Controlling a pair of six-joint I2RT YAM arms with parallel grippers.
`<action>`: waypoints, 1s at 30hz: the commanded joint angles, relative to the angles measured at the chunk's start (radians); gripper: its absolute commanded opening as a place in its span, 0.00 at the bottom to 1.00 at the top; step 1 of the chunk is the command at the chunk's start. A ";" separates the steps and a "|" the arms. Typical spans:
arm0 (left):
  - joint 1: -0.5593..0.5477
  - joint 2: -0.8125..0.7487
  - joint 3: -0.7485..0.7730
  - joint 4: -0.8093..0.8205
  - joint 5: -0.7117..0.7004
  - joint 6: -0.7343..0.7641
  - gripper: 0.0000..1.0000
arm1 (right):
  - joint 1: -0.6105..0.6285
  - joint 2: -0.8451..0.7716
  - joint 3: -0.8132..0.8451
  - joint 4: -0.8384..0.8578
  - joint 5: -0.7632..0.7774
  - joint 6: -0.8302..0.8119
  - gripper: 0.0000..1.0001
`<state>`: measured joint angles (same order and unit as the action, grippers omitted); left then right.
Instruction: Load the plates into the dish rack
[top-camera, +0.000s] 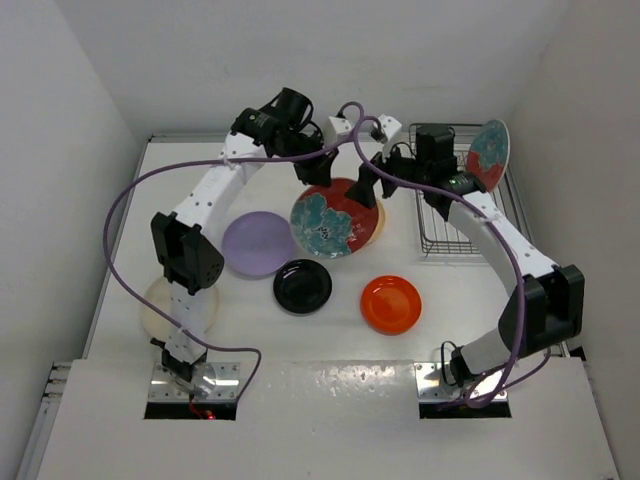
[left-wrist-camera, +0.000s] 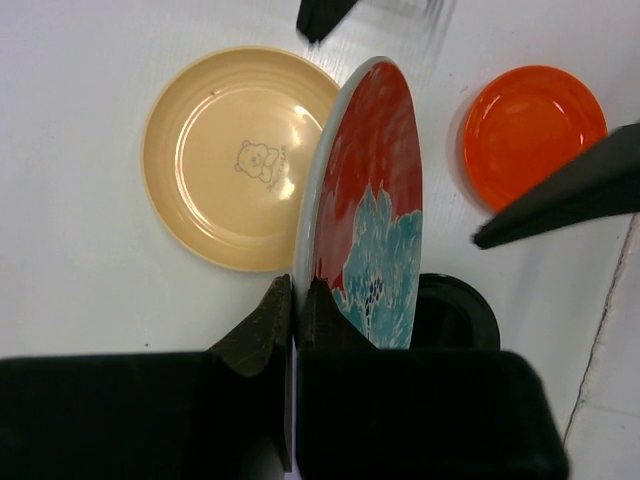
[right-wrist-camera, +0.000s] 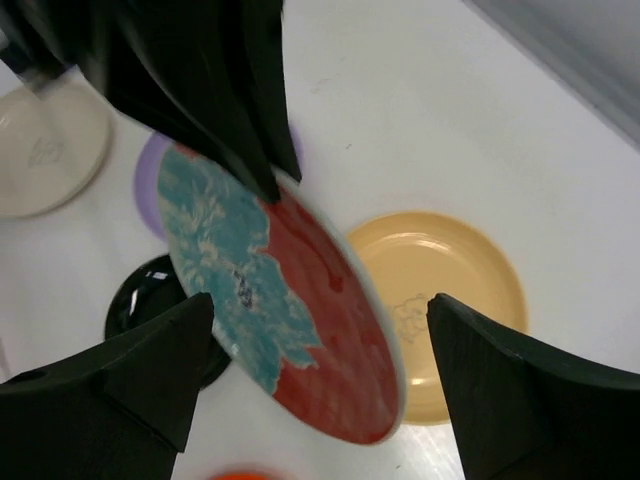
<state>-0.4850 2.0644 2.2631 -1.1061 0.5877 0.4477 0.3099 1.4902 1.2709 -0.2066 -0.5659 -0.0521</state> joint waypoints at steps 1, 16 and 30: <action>0.000 -0.164 0.038 0.051 0.115 0.031 0.00 | 0.014 0.053 -0.002 -0.037 -0.158 -0.025 0.86; -0.009 -0.194 0.029 0.026 0.138 0.043 0.00 | 0.012 0.047 -0.174 0.231 -0.129 0.135 0.00; 0.213 -0.176 0.081 0.227 -0.345 -0.263 1.00 | -0.066 -0.173 -0.153 0.338 0.399 0.239 0.00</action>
<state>-0.3389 1.9274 2.2841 -0.9611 0.3740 0.2924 0.2855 1.4120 1.0050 -0.0559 -0.3340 0.1265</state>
